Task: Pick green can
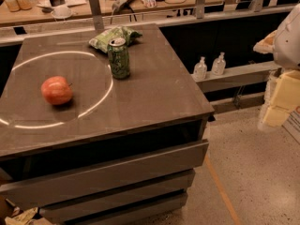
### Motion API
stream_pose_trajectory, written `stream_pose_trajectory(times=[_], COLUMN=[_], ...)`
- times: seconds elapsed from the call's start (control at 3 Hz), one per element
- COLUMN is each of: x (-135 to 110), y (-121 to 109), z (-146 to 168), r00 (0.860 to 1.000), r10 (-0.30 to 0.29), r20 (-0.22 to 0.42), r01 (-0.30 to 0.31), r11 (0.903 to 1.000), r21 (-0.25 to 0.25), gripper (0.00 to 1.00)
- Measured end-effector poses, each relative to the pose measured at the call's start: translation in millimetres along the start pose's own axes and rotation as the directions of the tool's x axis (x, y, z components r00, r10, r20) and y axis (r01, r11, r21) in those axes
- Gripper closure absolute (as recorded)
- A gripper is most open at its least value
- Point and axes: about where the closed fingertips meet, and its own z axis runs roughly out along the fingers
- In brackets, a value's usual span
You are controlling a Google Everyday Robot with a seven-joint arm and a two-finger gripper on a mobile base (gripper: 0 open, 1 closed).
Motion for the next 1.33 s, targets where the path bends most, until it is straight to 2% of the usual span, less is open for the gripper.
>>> stream_pose_trajectory(times=[0.33,0.67,1.0,1.33], x=[0,-7,-19,-65], y=[0,-5,-27,-61], z=[0,3,21,29], r00=[1.0,0.994,0.946,0.833], r10=[0.0,0.042,0.097,0.096], r20=[0.0,0.101,0.31,0.545], r01=[0.0,-0.044,-0.112,-0.146], r11=[1.0,0.999,0.9931,0.9881], r21=[0.0,0.013,0.033,0.049], gripper=[0.0,0.0,0.0,0.0])
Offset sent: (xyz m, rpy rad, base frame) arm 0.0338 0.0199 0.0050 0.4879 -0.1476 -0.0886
